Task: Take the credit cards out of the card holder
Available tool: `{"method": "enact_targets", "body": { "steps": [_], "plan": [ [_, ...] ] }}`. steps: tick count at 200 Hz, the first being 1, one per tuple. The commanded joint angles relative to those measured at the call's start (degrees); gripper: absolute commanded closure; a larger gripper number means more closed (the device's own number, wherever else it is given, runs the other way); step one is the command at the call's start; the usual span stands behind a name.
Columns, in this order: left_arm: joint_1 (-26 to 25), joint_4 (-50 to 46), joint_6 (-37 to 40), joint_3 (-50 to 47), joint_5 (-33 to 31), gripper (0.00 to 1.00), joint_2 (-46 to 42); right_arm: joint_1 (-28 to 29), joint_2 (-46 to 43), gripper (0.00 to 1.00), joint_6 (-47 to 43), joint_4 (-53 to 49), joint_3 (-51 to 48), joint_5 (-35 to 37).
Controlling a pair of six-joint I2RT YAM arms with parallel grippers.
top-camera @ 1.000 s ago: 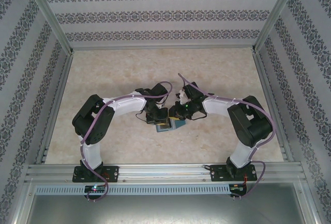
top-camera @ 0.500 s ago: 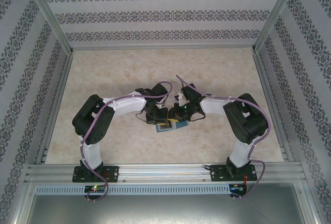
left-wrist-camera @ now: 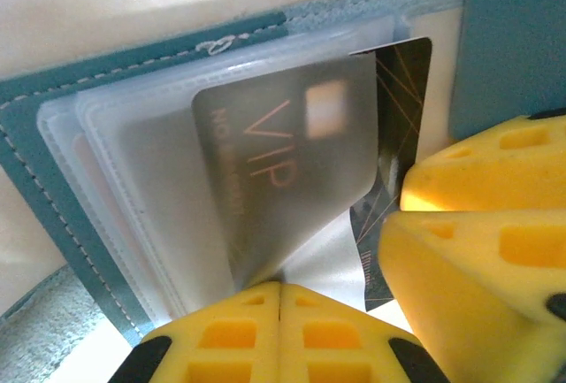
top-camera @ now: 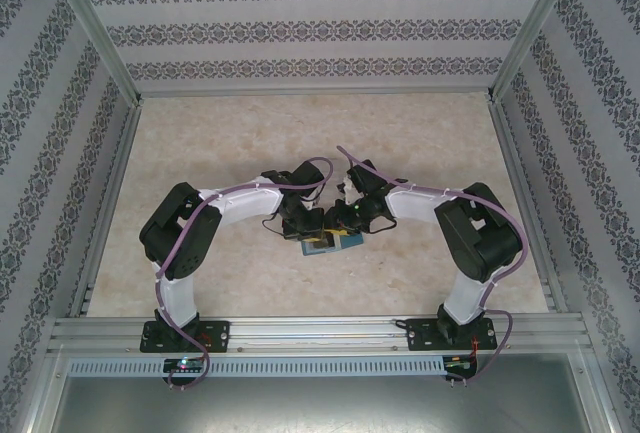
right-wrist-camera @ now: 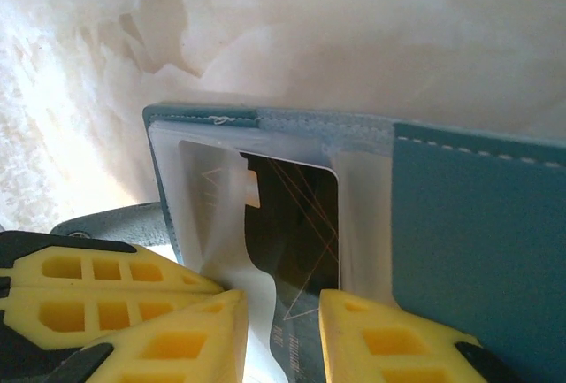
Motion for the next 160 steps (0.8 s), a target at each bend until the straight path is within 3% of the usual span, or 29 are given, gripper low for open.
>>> {"method": "enact_targets", "body": {
  "steps": [1, 160],
  "plan": [
    [-0.49, -1.68, -0.11, -1.26, -1.27, 0.95, -0.65, 0.0, -1.74, 0.71, -1.32, -4.5, 0.89, 3.71],
    [0.8, -2.25, 0.31, -0.25, -2.32, 0.9, -2.26, -0.09, -2.89, 0.7, -0.49, -3.4, 0.71, 1.44]
  ]
}}
